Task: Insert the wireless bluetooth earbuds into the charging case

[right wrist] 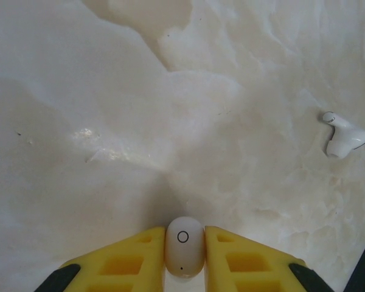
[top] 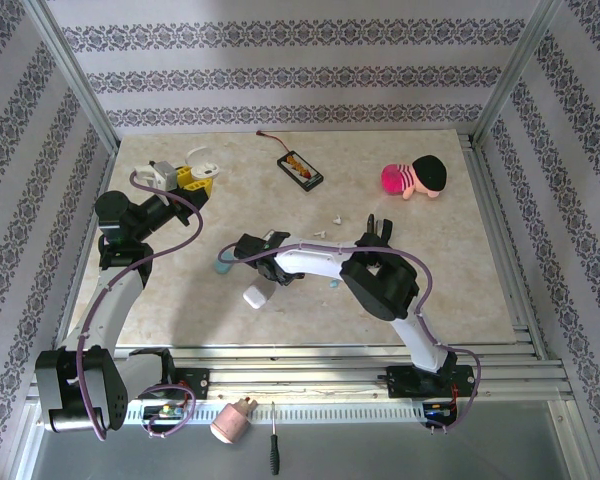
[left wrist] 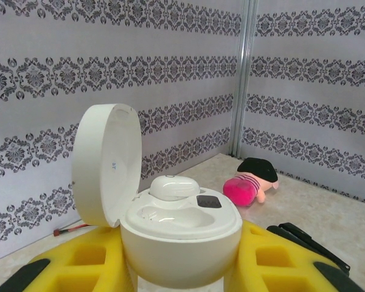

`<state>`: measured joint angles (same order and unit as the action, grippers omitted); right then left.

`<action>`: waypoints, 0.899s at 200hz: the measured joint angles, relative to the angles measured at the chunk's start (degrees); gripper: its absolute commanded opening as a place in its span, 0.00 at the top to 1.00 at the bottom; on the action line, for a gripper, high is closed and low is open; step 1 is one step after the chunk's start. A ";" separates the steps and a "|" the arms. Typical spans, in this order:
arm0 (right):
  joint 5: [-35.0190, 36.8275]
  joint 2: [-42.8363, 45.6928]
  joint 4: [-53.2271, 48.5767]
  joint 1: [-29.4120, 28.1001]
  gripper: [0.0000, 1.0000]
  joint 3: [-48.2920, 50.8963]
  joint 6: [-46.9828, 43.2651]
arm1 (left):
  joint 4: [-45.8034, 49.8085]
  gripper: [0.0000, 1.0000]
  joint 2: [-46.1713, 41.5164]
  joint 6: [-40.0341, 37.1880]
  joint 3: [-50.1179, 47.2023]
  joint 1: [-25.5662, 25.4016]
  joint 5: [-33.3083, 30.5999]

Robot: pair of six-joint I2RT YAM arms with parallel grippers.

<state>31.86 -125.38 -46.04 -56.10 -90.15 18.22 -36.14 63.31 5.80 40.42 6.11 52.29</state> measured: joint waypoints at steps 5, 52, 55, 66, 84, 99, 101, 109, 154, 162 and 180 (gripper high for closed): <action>0.02 0.22 0.20 0.09 0.80 0.22 0.02 | -0.24 0.77 0.00 0.09 0.00 0.02 0.02; -1.36 7.93 4.24 1.01 0.81 6.32 0.96 | -2.29 0.77 0.02 1.55 0.00 0.00 1.11; -1.51 8.83 4.66 1.05 0.81 6.82 1.09 | -2.51 0.77 0.02 1.70 0.00 0.00 1.16; -2.23 11.89 6.08 1.27 0.81 8.48 1.33 | -3.30 0.77 0.13 2.23 0.00 0.00 1.49; -3.85 17.57 9.05 1.99 0.81 10.86 2.05 | -4.83 0.78 0.52 3.26 -0.02 -0.02 1.64; -5.79 22.38 11.41 2.73 0.81 12.31 2.91 | -6.05 0.79 0.98 3.72 -0.07 -0.31 1.62; -6.16 23.06 11.85 2.84 0.81 12.48 3.04 | -6.12 0.79 1.01 3.72 -0.09 -0.39 1.57; -7.30 25.38 13.22 3.45 0.81 13.07 3.39 | -6.62 0.79 1.18 3.69 -0.22 -0.83 1.31; -13.77 35.08 18.38 6.88 0.82 13.84 5.75 | -8.57 0.80 1.88 2.75 -2.16 -5.38 -1.88; -14.86 36.37 19.06 7.26 0.81 13.84 6.10 | -8.76 0.80 2.14 2.16 -2.36 -6.21 -2.75; -17.00 38.82 20.26 7.63 0.81 13.84 6.80 | -9.18 0.80 3.13 0.85 -2.38 -8.20 -4.66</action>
<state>14.85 -86.56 -25.78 -48.47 -76.31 25.02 -45.32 66.43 6.66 38.04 -2.09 47.64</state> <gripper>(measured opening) 0.187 0.333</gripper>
